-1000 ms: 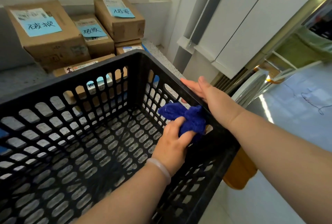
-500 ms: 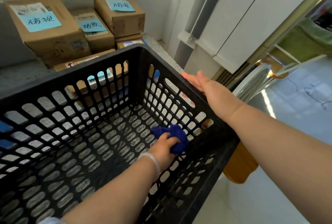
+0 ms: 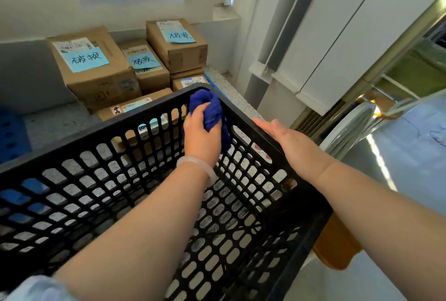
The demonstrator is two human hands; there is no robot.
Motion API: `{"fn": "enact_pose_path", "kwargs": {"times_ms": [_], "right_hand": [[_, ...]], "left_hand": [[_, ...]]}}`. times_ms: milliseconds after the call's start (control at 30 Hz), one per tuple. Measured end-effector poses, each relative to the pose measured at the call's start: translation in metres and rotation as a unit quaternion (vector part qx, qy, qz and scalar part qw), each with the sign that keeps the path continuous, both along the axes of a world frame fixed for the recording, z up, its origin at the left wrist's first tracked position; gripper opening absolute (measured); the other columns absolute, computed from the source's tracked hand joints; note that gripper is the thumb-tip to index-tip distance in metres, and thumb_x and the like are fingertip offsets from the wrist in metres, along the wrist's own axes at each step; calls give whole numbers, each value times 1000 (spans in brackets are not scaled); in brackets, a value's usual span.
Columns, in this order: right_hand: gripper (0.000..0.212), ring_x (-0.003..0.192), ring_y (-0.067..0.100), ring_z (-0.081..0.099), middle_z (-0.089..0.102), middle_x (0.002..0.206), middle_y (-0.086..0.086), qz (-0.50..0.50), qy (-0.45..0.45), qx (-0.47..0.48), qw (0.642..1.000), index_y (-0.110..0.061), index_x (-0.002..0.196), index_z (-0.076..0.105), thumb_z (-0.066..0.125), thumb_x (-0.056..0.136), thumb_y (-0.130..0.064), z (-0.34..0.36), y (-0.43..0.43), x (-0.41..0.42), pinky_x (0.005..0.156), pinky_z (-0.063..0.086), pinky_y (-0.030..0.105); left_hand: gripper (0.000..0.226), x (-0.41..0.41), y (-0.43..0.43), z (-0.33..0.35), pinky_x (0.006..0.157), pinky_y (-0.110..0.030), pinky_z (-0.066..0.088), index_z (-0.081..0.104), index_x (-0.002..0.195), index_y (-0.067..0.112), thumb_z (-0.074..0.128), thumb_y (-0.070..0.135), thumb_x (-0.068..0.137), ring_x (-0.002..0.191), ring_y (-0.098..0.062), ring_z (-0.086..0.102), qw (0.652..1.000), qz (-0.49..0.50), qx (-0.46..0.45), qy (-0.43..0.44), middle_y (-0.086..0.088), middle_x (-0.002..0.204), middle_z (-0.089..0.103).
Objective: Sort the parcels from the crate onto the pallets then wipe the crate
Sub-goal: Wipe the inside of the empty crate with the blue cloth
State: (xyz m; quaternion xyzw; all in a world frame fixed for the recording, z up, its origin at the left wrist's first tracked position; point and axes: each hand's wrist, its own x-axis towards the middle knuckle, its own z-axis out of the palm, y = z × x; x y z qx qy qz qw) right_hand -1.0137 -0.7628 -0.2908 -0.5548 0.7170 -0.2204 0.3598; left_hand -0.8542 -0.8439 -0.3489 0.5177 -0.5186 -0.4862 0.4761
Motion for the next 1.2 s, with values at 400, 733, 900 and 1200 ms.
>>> {"fn": "enact_pose_path", "kwargs": {"times_ms": [400,733,900,1200], "right_hand": [[51,146,7,25,34,156,-14,9,-25,-11,1000,-67,125,47,12,89,-77,-5,-7,-4,123,8,38],[52,145,9,25,32,157,-12,4,16,-4,1000,-53,141,42,10,101,-60,0,-5,1,116,9,27],[52,144,14,27,33,157,-8,9,47,9,999,-51,144,39,8,102,-56,7,-2,6,109,11,25],[51,146,12,23,31,158,-9,12,44,-1,999,-49,147,34,8,103,-54,7,2,9,107,10,24]], "left_hand": [[32,-39,118,-14,110,-38,38,56,111,41,63,17,91,120,-9,45,989,-146,28,13,10,130,43],[37,-33,134,-13,112,-23,29,55,112,41,66,13,90,124,-7,42,965,-260,-12,-2,6,128,47],[32,-27,139,-26,99,-8,33,60,124,26,62,15,94,111,-3,49,933,-359,18,-28,7,121,50],[29,-24,126,-71,102,-8,25,62,123,23,60,16,95,122,-5,43,903,-412,16,-116,7,135,47]]}}
